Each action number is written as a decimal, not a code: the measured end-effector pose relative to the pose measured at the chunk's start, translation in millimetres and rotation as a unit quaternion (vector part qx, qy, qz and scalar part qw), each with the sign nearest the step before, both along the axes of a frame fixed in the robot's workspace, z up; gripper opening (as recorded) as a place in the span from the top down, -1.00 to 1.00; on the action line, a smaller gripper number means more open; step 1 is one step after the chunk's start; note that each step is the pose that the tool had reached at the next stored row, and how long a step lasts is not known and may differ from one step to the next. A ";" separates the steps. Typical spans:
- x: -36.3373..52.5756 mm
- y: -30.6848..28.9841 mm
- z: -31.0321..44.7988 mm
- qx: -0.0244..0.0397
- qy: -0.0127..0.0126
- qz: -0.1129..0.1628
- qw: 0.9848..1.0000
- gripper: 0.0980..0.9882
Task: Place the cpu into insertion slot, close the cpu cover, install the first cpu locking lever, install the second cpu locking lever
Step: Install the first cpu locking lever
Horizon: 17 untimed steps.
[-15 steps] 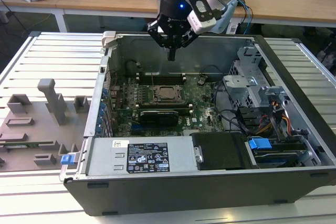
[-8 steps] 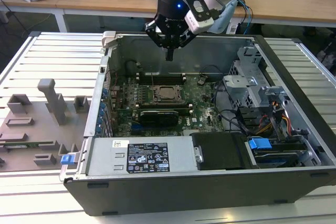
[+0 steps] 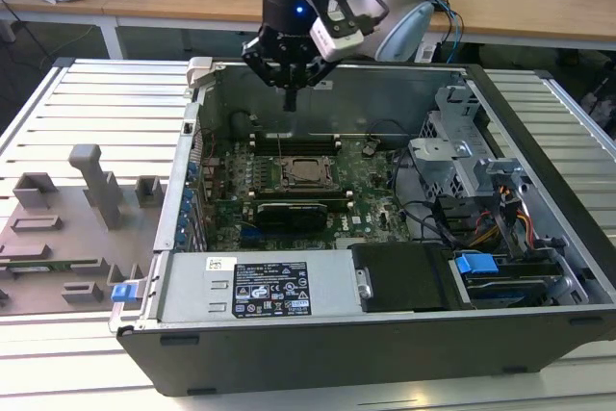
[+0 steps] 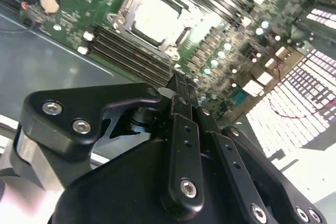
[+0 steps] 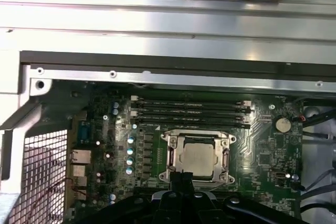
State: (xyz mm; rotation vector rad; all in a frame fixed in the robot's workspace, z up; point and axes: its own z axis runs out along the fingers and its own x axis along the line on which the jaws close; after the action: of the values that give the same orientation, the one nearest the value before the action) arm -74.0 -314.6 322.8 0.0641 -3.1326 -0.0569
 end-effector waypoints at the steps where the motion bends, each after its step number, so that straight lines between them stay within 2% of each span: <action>1: -2.1 0.0 -0.6 0.000 0.000 0.000 1.000 0.98; 3: -4.8 0.0 -2.8 0.000 0.000 0.000 1.000 0.98; 11: -12.6 2.5 -24.9 0.000 0.000 0.000 1.000 0.98; 13: -15.4 5.5 -32.2 0.000 0.000 0.000 1.000 0.98; 17: -19.5 10.9 -41.8 0.000 0.000 0.000 1.000 0.98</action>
State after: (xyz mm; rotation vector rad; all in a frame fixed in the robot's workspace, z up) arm -93.5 -303.6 281.0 0.0644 -3.1328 -0.0567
